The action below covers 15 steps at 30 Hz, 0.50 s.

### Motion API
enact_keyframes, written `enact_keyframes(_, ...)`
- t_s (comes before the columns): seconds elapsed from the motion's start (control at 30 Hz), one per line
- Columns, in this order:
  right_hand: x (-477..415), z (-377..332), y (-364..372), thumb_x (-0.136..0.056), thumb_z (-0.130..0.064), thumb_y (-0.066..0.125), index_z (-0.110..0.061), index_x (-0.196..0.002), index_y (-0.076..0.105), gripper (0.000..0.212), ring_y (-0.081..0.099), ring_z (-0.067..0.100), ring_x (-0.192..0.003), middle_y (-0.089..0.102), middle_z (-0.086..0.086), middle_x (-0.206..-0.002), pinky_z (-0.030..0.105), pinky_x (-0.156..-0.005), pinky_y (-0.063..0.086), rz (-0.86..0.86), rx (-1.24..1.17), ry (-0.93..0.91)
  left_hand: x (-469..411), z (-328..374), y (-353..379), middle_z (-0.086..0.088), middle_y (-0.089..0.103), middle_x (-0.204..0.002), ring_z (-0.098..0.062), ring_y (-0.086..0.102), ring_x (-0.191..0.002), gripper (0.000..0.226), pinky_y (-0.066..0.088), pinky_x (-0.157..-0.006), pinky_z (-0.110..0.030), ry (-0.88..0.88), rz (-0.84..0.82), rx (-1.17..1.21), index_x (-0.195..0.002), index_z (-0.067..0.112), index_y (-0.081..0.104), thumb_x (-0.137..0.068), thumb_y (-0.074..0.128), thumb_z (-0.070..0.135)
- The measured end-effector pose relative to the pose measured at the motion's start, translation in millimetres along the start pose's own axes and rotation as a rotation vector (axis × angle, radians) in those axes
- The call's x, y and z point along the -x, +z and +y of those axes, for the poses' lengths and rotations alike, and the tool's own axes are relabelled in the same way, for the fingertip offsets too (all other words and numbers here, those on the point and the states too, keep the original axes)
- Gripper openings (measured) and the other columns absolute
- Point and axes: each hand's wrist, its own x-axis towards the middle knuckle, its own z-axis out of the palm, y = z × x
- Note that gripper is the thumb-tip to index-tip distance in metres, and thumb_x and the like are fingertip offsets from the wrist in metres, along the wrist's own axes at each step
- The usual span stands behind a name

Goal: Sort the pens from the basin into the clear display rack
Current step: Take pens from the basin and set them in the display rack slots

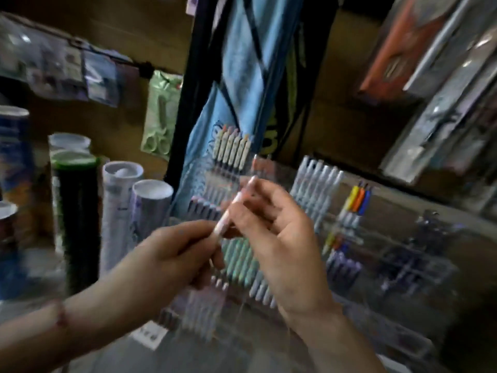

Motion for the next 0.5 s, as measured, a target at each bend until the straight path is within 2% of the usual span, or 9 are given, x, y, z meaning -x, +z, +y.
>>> enact_keyframes(0.07, -3.8, -12.7, -28.2, -0.079, -0.027, 0.069, -0.028, -0.094, 0.063, 0.016, 0.068, 0.009, -0.084, 0.072, -0.001, -0.090, 0.028, -0.077, 0.056, 0.114, 0.035, -0.044, -24.6, 12.9, 33.8, -0.001, 0.060, -0.061, -0.011, 0.050, -0.053, 0.019, 0.042, -0.050, -0.018, 0.073, -0.063, -0.042, -0.077, 0.002, 0.063, -0.083, 0.054, 0.017)
enact_keyframes(0.13, -7.9, -21.1, -54.4, -0.083, -0.022, 0.061, -0.024, -0.096, 0.064, 0.013, 0.068, 0.010, -0.077, 0.073, 0.001, -0.083, 0.025, -0.069, 0.057, 0.215, 0.014, -0.049, -44.2, 18.0, 61.2, 0.001, 0.059, -0.064, -0.009, 0.050, -0.055, 0.018, 0.042, -0.052, -0.017, 0.078, -0.122, -0.075, -0.089, -0.003, 0.062, -0.093, 0.046, 0.006)
enact_keyframes(0.23, -11.6, -31.5, -85.3, -0.089, -0.013, 0.055, -0.018, -0.097, 0.064, 0.014, 0.066, 0.007, -0.067, 0.071, -0.002, -0.074, 0.017, -0.059, 0.053, 0.249, 0.035, -0.024, -55.0, 23.9, 93.5, 0.003, 0.060, -0.070, -0.002, 0.050, -0.050, 0.022, 0.042, -0.050, -0.012, 0.027, -0.169, -0.034, -0.099, 0.002, 0.062, -0.095, 0.041, 0.007)
enact_keyframes(0.37, -17.0, -37.1, -117.2, -0.088, -0.014, 0.057, -0.018, -0.096, 0.065, 0.012, 0.066, 0.008, -0.071, 0.072, 0.002, -0.081, 0.018, -0.059, 0.051, 0.353, 0.094, -0.047, -43.9, 18.7, 110.6, 0.001, 0.060, -0.068, -0.001, 0.052, -0.047, 0.022, 0.046, -0.051, -0.015, -0.131, -0.159, 0.095, -0.093, 0.001, 0.062, -0.096, 0.041, 0.009)
enact_keyframes(0.5, -18.7, -33.0, -135.8, -0.087, -0.015, 0.058, -0.022, -0.103, 0.063, 0.018, 0.067, 0.017, -0.081, 0.070, 0.005, -0.087, 0.032, -0.071, 0.053, 0.376, 0.073, -0.008, -30.2, 4.6, 100.7, 0.001, 0.060, -0.068, -0.002, 0.052, -0.049, 0.025, 0.044, -0.051, -0.013, -0.245, -0.158, 0.073, -0.084, 0.010, 0.062, -0.095, 0.041, 0.002)
